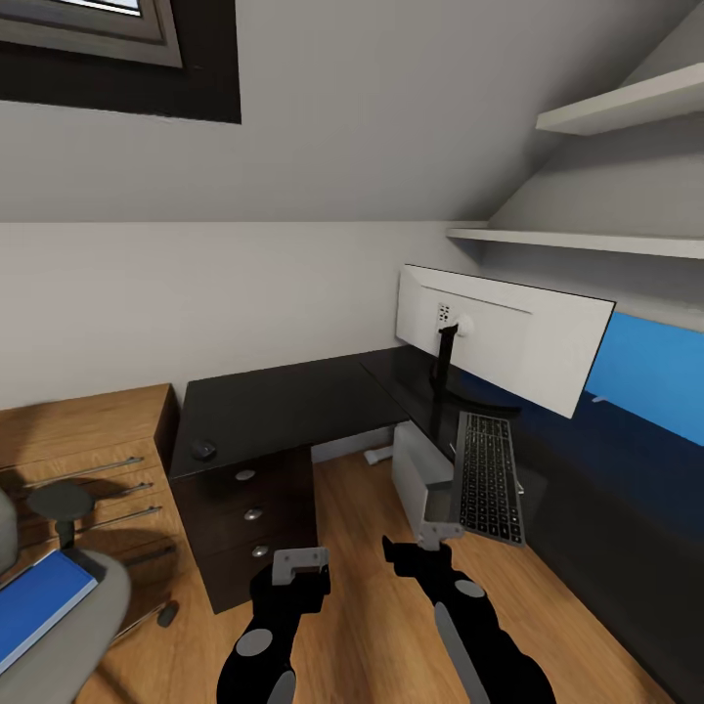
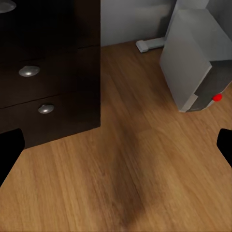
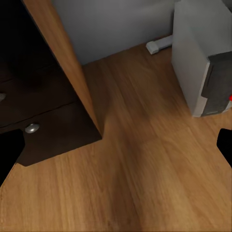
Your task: In the bedroom, organize the workspace by keeping the computer under the desk, ensuring the monitor is on the desk, placing the keyboard on the desk next to the monitor, placing the mouse on the desk next to the keyboard, moving the folder from the swivel chair onto the desk next to the mouse, stacking the notebook on top of the folder with the pen on top of the notebook, and positioning the swivel chair next to the desk.
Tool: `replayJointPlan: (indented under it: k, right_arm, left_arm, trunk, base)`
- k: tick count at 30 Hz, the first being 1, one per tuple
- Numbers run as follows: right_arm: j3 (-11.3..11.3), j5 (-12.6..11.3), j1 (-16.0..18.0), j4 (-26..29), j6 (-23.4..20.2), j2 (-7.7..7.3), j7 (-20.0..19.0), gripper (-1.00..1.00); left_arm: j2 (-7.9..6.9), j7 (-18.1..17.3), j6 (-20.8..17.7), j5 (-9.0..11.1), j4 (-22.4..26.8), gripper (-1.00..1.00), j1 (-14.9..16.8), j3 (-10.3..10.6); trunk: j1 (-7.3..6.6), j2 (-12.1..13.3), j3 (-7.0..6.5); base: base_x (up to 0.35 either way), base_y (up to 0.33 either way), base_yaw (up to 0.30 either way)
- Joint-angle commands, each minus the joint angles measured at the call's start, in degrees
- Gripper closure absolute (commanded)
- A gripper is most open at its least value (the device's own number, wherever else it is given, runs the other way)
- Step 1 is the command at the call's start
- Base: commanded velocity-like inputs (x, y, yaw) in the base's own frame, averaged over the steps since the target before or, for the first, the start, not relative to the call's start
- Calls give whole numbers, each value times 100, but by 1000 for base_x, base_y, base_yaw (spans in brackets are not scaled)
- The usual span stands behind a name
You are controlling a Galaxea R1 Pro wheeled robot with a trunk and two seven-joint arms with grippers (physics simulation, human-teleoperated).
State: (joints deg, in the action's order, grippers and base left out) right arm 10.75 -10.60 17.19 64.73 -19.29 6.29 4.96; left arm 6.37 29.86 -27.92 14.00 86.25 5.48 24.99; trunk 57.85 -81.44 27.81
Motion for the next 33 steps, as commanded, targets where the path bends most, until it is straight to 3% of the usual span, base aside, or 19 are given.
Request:
replayJointPlan:
  k: [1, 3, 9, 11, 13, 15, 16, 17, 19, 25, 27, 33]
  right_arm:
    - [12, -97, 4, 4, -20, -3, 51, -100]
    - [8, -213, 4, -2, -18, -4, 50, -100]
    - [-19, -1047, 4, -40, -14, -54, 39, -100]
    - [-38, -1792, 4, -99, -14, -207, 34, -100]
    - [-45, -2196, 4, -122, -13, -318, 32, -100]
    - [-51, -2430, 4, -130, -10, -389, 32, -100]
    - [-94, -2727, 4, -137, -7, -493, 31, -100]
    - [-128, -2814, 4, -139, -7, -525, 31, -100]
    - [-364, -3089, 4, -142, -5, -617, 31, -100]
    - [-962, -3292, 4, -197, -10, -668, 31, -100]
    - [-1430, -3332, 4, -267, -12, -671, 31, -100]
    - [-1868, -3349, 4, -299, -17, -673, 38, -100]
  left_arm:
    - [-2, 55, -12, 58, 7, -100, 5, 9]
    - [-3, 55, -12, 58, 6, -100, 5, 8]
    - [-3, 55, -12, 59, 6, -100, 5, 7]
    - [-4, 55, -12, 59, 6, -100, 5, 6]
    - [-4, 53, -12, 59, 6, -100, 5, 6]
    - [-4, 54, -12, 59, 6, -100, 5, 6]
    - [-4, 54, -12, 59, 6, -100, 5, 5]
    - [-4, 54, -12, 59, 6, -100, 5, 5]
    - [-4, 55, -12, 59, 6, -100, 5, 2]
    - [-4, 55, -12, 59, 6, -100, 5, 1]
    - [-4, 55, -12, 59, 6, -100, 5, 0]
    - [-4, 55, -12, 59, 6, -100, 5, 3]
  trunk:
    - [0, -4, 6]
    - [0, -4, 6]
    - [0, -4, 6]
    - [0, -4, 6]
    - [0, -4, 6]
    - [0, -4, 6]
    - [0, -4, 6]
    - [0, -4, 6]
    - [0, -4, 6]
    - [0, -4, 6]
    - [0, -4, 6]
    - [0, -4, 6]
  base:
    - [0, 0, 0]
    - [0, 0, 0]
    - [0, 0, 0]
    - [0, 0, 0]
    - [0, 0, 0]
    - [0, 0, 0]
    - [0, 0, 0]
    - [0, 0, 0]
    - [0, 0, 0]
    - [0, 0, 0]
    - [0, 0, 0]
    - [0, 0, 0]
